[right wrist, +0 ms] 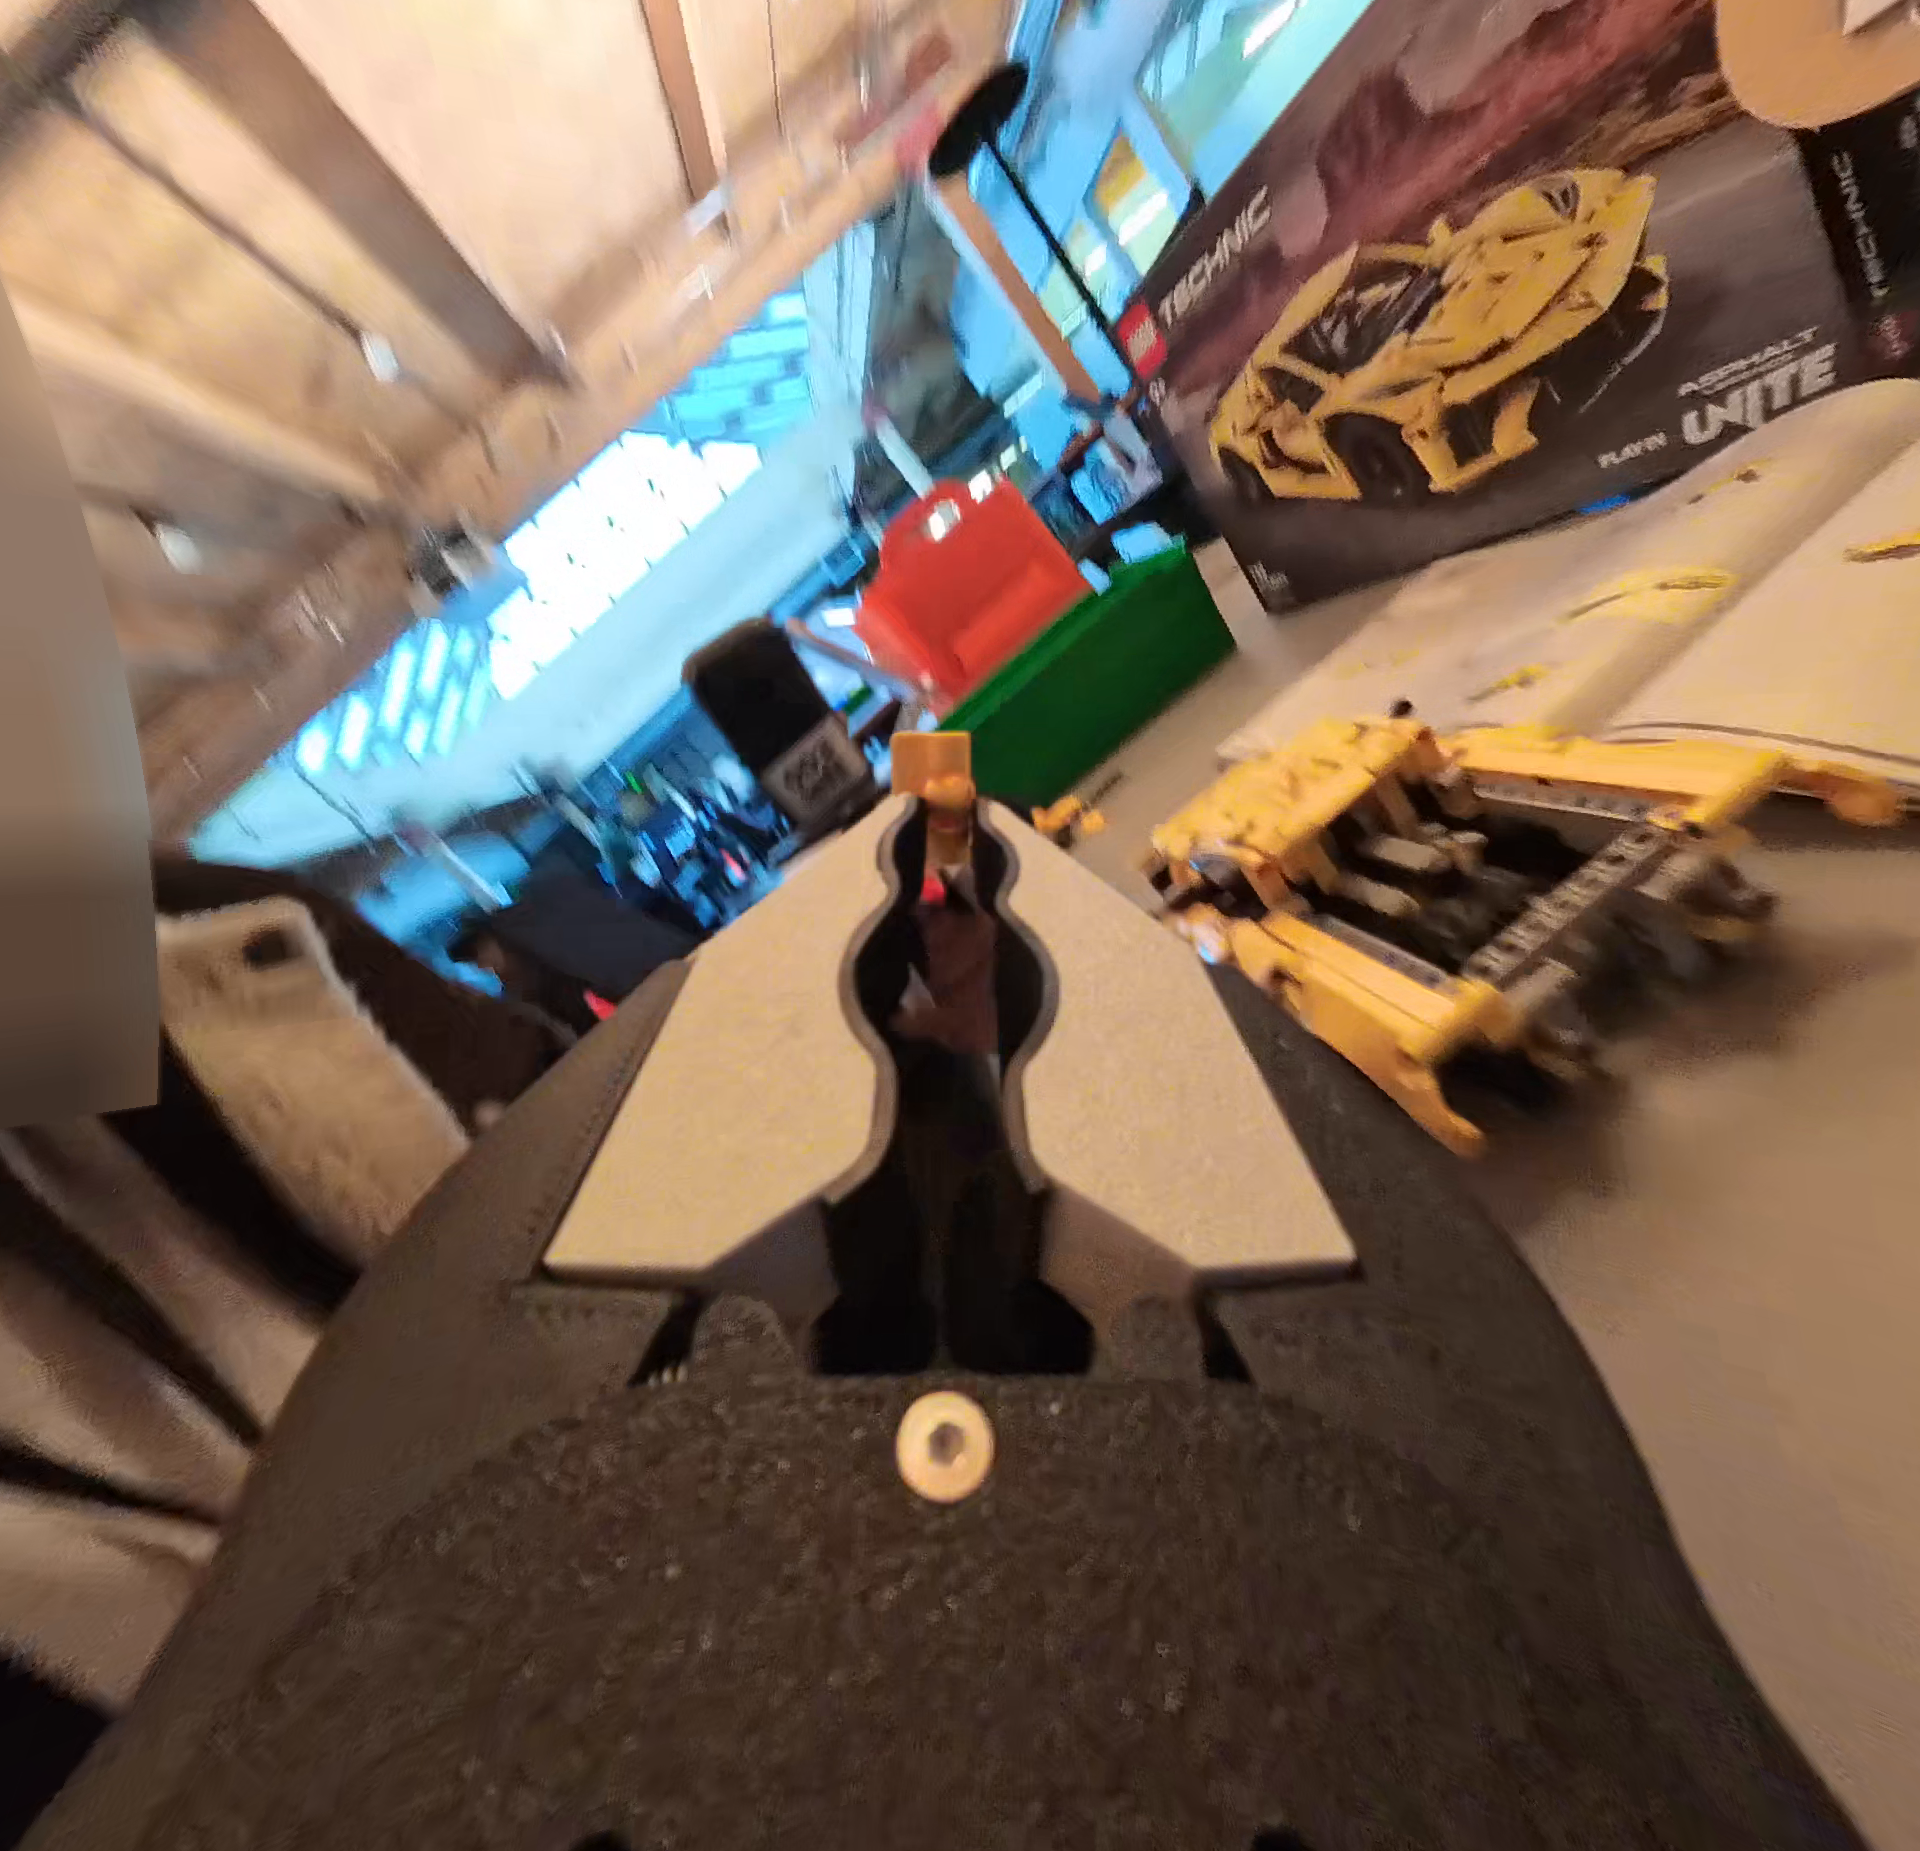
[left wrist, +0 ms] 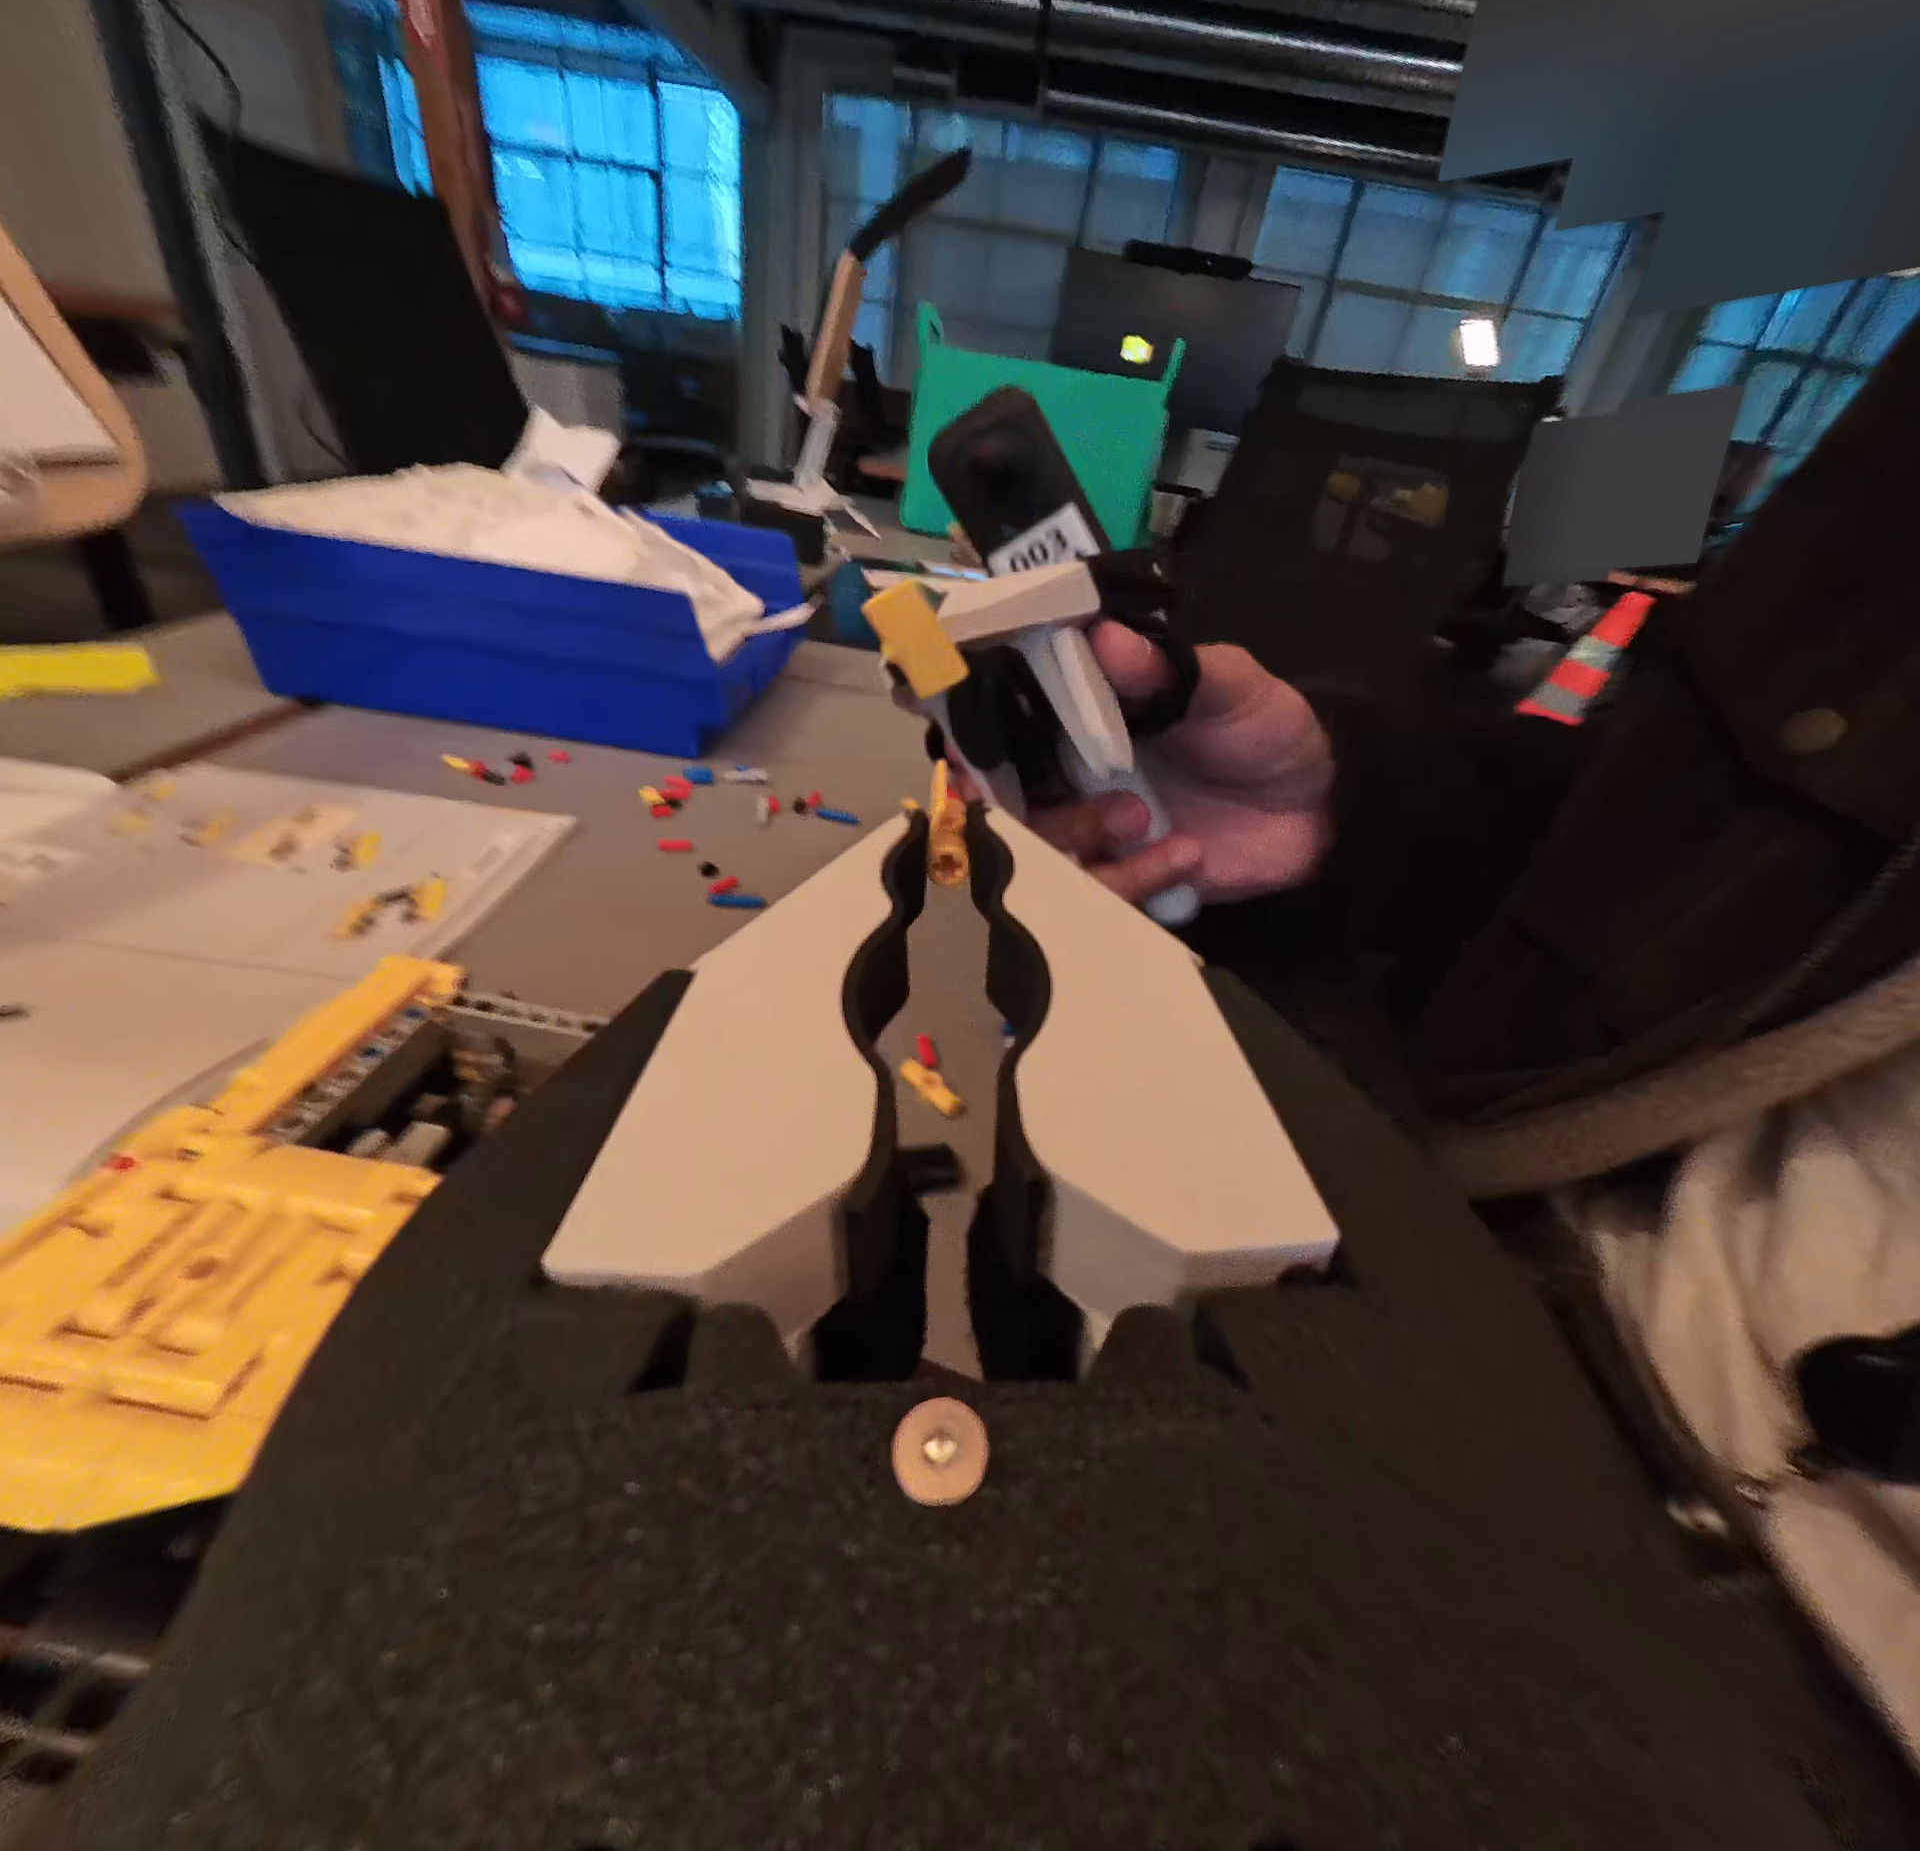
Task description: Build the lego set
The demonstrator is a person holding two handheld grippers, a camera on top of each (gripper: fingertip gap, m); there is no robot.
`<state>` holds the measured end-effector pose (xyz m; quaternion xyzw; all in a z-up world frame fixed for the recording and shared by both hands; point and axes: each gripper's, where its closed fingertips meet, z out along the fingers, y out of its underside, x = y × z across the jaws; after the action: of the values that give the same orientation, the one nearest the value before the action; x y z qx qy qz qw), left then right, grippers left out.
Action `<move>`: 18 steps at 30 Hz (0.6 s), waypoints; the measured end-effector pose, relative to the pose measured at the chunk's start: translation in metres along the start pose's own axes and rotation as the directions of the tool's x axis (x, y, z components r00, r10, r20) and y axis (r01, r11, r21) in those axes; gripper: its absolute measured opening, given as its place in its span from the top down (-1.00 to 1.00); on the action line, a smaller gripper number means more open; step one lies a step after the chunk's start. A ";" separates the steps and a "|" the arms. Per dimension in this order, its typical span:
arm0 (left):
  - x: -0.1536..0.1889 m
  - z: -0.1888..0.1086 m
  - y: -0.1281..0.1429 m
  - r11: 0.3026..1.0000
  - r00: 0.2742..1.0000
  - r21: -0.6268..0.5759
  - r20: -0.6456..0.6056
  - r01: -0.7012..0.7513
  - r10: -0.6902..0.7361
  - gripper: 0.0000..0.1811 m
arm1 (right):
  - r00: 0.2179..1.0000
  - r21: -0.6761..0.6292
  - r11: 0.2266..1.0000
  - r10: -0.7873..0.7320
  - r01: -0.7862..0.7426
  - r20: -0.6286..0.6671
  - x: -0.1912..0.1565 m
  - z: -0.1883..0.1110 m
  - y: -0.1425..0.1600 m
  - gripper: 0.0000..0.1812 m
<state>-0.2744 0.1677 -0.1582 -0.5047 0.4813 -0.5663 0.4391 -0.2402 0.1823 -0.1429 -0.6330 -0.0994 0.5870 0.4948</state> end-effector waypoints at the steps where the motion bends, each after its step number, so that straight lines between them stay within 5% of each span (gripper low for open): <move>1: -0.001 -0.001 -0.005 0.999 0.999 0.023 0.029 -0.046 0.045 0.93 | 0.999 0.046 0.998 0.051 -0.051 0.018 0.000 0.010 -0.004 0.91; 8: -0.011 -0.008 -0.019 0.980 0.972 0.064 0.153 -0.187 0.176 0.93 | 0.939 0.186 0.926 0.299 -0.329 0.168 0.000 0.045 -0.004 0.92; 18: -0.023 -0.009 -0.016 0.965 0.935 0.015 0.251 -0.262 0.250 0.93 | 0.951 0.207 0.930 0.285 -0.304 0.117 0.007 0.046 0.000 0.91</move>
<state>-0.2811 0.1940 -0.1457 -0.4936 0.4708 -0.4485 0.5775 -0.2769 0.2106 -0.1388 -0.5559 0.0422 0.6882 0.4643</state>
